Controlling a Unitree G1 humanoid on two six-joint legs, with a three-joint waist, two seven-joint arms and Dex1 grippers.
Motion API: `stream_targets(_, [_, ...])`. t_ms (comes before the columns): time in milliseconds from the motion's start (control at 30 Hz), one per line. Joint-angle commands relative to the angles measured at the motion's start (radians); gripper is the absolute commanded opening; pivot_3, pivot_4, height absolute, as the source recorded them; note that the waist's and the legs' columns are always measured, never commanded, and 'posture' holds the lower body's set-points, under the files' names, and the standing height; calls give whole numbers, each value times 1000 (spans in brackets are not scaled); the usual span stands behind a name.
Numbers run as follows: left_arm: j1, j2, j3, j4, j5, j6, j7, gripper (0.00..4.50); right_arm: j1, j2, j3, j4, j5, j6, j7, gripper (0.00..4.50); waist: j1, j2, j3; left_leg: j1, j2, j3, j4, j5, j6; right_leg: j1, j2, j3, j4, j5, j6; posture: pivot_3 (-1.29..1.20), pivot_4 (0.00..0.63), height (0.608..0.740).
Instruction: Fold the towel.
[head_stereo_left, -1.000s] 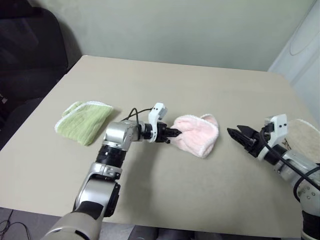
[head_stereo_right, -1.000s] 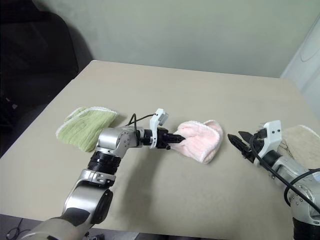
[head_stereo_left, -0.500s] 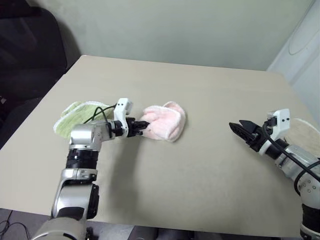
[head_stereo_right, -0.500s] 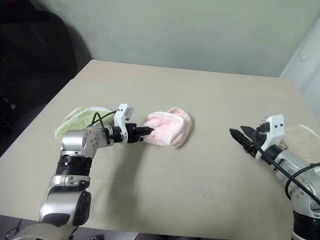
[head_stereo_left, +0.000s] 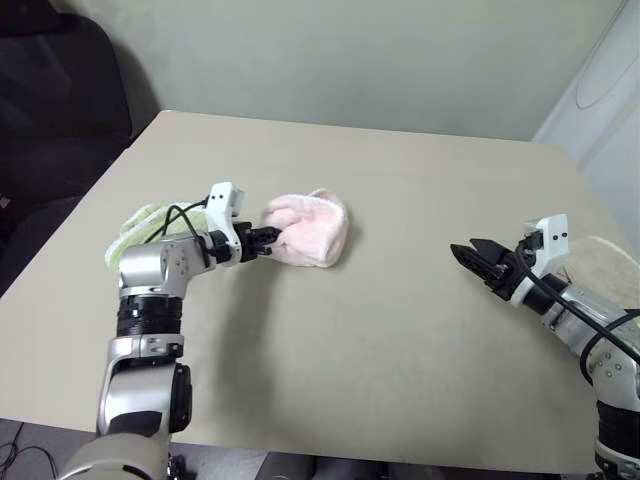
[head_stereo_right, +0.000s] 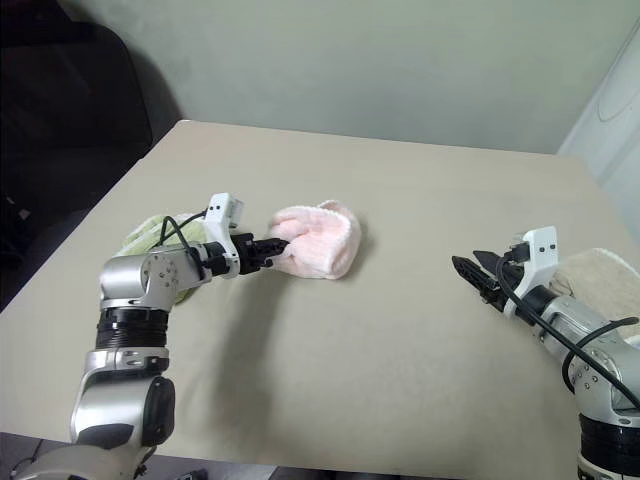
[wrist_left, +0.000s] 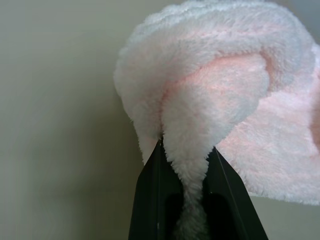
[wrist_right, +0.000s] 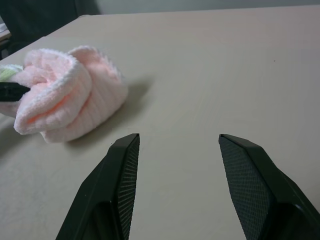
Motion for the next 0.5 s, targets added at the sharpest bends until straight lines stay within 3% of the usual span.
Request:
stream_targets(33, [0,18,-17,-52,-1,-15,-9,10,-18,1,9,-12,-7,-30,14,2650,0,0,0,0,0,0,0,0,0,0,0,0,0,0,0,0,150,740])
stream_targets(200, [0,-5,-49,-48,-13,-9,-20,10,-27,7,24,-7,-13,-39,13,2650,1,0,0,0,0,0,0,-1,-1,0,0,0,0,0,-1,0,150,740])
stream_targets(233, [-5,-12,-55,-36,-13,-9,-21,685,-29,8,25,-6,-13,-40,13,2650,1,0,0,-1,0,0,0,-1,-1,0,0,0,0,0,-1,0,150,740])
stream_targets(500, [-10,-1,-131,18,19,-20,-68,3447,-21,16,27,-11,-17,-46,6,2650,1,0,0,0,0,0,0,-1,-2,0,0,0,0,0,-1,0,150,740])
